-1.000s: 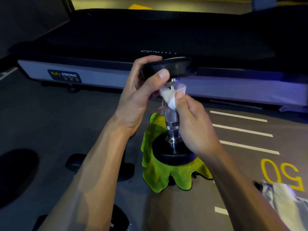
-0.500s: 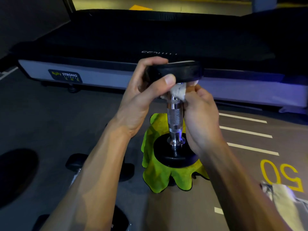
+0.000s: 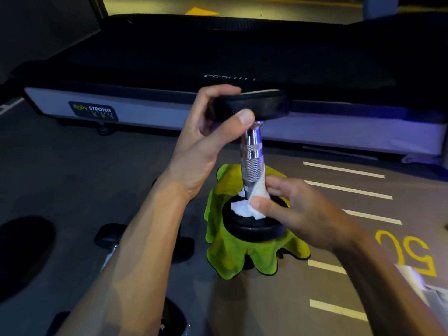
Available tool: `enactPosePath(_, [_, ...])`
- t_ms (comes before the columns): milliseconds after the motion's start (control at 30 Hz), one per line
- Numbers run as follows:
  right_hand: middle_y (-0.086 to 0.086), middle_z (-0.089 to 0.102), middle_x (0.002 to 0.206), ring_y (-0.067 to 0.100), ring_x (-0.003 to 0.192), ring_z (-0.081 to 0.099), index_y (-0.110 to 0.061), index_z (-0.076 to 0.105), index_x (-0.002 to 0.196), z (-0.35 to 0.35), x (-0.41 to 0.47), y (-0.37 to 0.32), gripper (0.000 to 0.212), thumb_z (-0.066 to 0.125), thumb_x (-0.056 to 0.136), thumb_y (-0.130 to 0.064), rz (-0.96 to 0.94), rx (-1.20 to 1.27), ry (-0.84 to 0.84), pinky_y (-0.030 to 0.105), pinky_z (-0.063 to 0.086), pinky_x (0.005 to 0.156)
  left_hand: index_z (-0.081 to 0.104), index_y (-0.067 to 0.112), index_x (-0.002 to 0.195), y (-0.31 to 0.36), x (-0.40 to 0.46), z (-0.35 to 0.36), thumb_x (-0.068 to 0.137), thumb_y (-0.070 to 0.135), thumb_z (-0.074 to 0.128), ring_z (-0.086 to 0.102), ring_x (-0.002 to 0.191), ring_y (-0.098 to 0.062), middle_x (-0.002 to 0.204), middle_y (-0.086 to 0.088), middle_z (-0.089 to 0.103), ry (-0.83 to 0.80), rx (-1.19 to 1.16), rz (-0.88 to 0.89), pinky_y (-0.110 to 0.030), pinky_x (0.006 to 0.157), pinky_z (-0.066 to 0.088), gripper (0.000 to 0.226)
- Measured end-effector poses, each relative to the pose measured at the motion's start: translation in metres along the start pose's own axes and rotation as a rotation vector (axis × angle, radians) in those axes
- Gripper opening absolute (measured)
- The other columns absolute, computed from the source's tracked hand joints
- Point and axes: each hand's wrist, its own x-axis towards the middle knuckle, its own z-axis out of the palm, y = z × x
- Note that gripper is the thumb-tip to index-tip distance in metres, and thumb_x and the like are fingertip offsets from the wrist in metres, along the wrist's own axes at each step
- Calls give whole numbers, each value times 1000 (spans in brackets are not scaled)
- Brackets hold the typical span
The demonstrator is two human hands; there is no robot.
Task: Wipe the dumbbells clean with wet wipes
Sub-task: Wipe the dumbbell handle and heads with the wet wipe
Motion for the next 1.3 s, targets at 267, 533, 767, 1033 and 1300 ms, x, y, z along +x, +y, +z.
enactPosePath(267, [6, 77, 121, 24, 119, 71, -9, 68, 128, 15, 3, 11, 37, 70, 91, -18, -42, 364, 119, 45, 54, 107, 63, 29, 120, 4, 3, 14, 80, 38, 79, 59, 128, -45, 141, -18, 59, 14, 24, 17, -64, 109, 49, 44])
enactPosePath(533, [-6, 75, 88, 21, 86, 69, -25, 66, 99, 39, -21, -11, 35, 63, 90, -59, 185, -356, 589, 42, 55, 75, 62, 28, 117, 7, -10, 53, 79, 39, 90, 69, 104, -11, 101, 17, 70, 135, 283, 133, -38, 103, 54, 48])
enactPosePath(767, [1, 80, 115, 19, 111, 75, -12, 70, 123, 13, -18, 22, 30, 65, 95, -24, -23, 351, 216, 40, 59, 98, 63, 32, 115, 9, -9, 55, 77, 42, 90, 68, 108, -14, 104, 14, 69, 126, 251, 102, -58, 103, 52, 48])
enactPosePath(1033, [13, 79, 114, 26, 107, 76, -6, 70, 122, 3, 2, 22, 36, 80, 87, -12, 35, 539, 68, 40, 60, 99, 65, 32, 114, 6, -7, 43, 73, 49, 84, 65, 106, -16, 102, 13, 67, 172, 185, 64, -63, 104, 50, 49])
enactPosePath(1300, [7, 73, 101, 32, 99, 62, -18, 59, 107, 50, -14, -31, 42, 52, 99, -59, 342, -616, 532, 36, 30, 77, 63, 33, 114, 7, -14, 51, 72, 49, 86, 67, 106, -15, 103, 15, 68, 190, 191, 79, -58, 103, 52, 51])
